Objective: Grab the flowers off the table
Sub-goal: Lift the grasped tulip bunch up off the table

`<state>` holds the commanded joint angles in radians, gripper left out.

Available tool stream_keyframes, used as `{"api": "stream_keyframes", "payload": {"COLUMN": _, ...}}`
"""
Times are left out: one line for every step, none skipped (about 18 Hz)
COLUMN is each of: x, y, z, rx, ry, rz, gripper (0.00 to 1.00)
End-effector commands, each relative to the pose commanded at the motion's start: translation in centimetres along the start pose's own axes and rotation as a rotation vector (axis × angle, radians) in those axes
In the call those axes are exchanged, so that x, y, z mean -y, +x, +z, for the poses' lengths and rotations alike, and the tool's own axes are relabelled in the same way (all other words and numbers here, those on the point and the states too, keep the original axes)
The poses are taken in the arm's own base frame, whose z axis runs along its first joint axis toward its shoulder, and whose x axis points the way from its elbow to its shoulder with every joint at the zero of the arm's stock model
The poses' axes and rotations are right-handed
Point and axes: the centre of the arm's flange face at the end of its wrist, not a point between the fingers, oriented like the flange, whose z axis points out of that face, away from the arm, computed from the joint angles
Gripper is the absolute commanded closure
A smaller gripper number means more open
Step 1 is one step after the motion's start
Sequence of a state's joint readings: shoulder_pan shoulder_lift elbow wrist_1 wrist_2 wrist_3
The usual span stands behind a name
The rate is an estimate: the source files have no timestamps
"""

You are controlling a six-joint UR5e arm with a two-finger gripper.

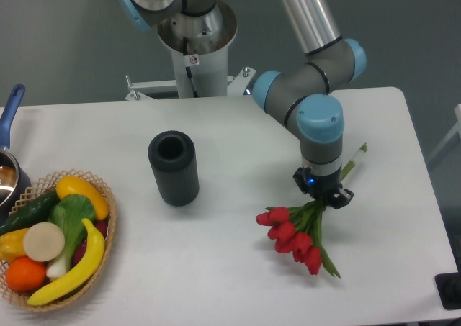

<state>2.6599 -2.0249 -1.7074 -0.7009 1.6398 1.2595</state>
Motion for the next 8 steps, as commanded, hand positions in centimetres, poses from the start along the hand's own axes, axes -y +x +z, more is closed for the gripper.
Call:
{"api": "stream_keyframes", "payload": {"x": 0.2, "y": -0.4, "z": -0.6, "rx": -0.002, "ry": 0.001, "rz": -0.006, "gripper": 1.0}}
{"api": "stream_keyframes", "payload": {"x": 0.5, "y": -0.7, "z": -0.9, "rx": -0.01, "ry": 0.001, "rz": -0.003, "gripper": 1.0}}
{"api": "stream_keyframes", "payload": {"x": 0.8, "y": -1.1, "z": -1.5, "rx": -0.014, "ry": -0.001, "rz": 0.0, "gripper": 1.0}}
{"api": "stream_keyframes", "payload": {"x": 1.0, "y": -1.5, "z": -1.9, "rx": -0.024, "ry": -0.002, "rz": 0.003, "gripper": 1.0}}
{"api": "stream_keyframes", "payload": {"x": 1.1, "y": -1.8, "z": -2.2, "rx": -0.039, "ry": -0.007, "rz": 0.004, "gripper": 1.0}}
{"api": "stream_keyframes", "payload": {"x": 1.3, "y": -2.2, "z": -2.5, "rx": -0.05, "ry": -0.012, "rz": 0.006, "gripper": 1.0}}
{"api": "stream_keyframes", "payload": {"x": 1.5, "y": -2.3, "z": -2.7, "rx": -0.059, "ry": -0.014, "rz": 0.01, "gripper": 1.0}}
{"api": "stream_keyframes", "payload": {"x": 1.6, "y": -2.5, "z": -2.7, "rx": -0.064, "ry": -0.017, "rz": 0.01, "gripper": 1.0}}
